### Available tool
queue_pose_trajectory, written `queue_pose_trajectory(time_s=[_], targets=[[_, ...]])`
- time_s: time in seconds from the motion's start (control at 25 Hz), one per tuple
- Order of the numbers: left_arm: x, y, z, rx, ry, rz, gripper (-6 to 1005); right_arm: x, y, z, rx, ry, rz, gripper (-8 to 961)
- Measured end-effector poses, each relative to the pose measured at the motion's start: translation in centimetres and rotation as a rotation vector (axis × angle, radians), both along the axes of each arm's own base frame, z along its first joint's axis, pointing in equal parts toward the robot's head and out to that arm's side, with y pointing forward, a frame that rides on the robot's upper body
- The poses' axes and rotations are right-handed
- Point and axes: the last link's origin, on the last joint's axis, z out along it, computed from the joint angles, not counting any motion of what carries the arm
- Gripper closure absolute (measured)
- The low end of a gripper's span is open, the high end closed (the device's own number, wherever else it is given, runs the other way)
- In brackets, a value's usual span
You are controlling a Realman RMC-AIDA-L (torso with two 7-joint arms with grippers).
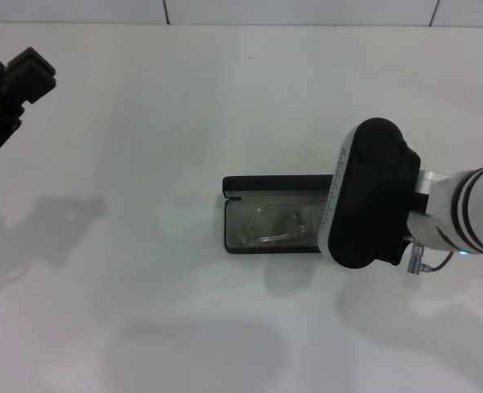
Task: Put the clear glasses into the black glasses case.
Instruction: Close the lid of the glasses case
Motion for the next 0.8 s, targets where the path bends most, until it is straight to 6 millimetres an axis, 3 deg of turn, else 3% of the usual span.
queue_pose_trajectory(time_s=[0.8], targets=[[0.0,0.3,0.1,0.008,-0.006,0.009,916,1.4,0.5,0.0,0.008,-0.031,-0.035,836]])
